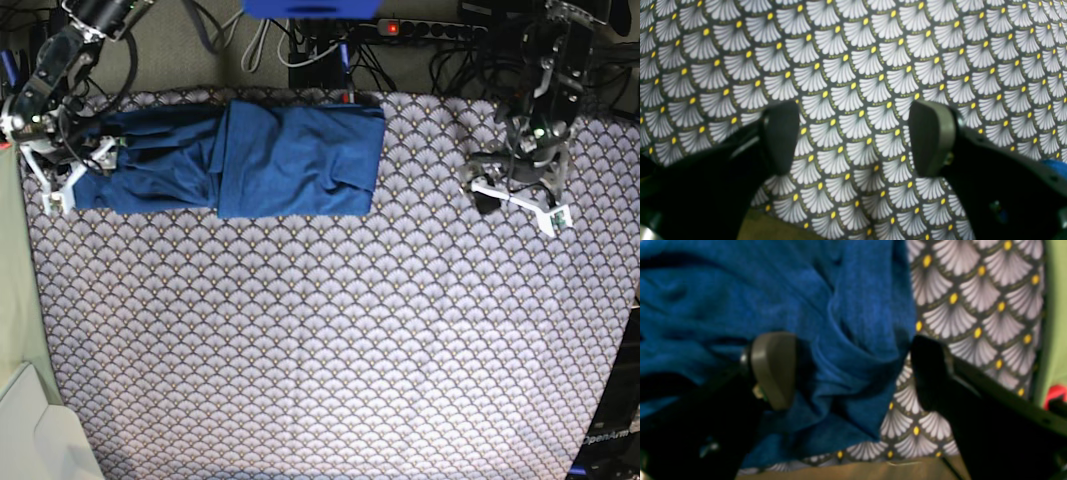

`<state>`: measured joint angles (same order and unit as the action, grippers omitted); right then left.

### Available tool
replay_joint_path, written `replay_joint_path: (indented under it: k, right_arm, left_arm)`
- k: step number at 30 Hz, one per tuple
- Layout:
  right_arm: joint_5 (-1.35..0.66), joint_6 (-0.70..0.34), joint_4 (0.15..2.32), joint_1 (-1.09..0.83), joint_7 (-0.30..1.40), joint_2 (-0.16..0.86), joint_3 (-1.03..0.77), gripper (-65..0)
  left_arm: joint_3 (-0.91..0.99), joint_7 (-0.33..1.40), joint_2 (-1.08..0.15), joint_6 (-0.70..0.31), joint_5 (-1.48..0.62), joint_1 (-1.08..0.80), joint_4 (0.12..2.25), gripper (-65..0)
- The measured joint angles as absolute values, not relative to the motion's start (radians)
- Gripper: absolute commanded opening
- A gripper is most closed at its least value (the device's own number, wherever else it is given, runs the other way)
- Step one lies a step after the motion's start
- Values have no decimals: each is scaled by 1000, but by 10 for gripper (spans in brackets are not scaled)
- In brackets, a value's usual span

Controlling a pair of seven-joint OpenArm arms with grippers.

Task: Fold the T-shirt properly

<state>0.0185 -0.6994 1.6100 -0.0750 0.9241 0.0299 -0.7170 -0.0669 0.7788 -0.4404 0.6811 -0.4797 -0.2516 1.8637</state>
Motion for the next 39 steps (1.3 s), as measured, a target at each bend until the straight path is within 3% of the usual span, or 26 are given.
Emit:
replay_joint_path:
  k: [5,8,11,16,24,39]
  right_arm:
    - [21,-699,1610,-71,924,14,-750,-125]
    - [21,-699,1610,-70,924,14,-750,-185]
    - [19,-699,1610,-70,924,13,-743,-327]
    - [16,-699,1610,-69,920,-7,-743,-638]
    - [29,-699,1636,-76,921,-16,-694,-650]
    - [37,-699,1942,-173,931,-152,-612,-650]
  left_arm:
    - [-67,782,-441,681,-479,-253,1864,-152]
    - [-67,782,-442,681,-479,-253,1864,-152]
    - [-67,781,-446,682,-476,-254,1864,-152]
    - [-67,782,-447,681,-476,-254,1864,-152]
    - [-53,786,-450,680,-481,-254,1900,-152]
    - [238,786,-449,681,-483,-290,1913,-151]
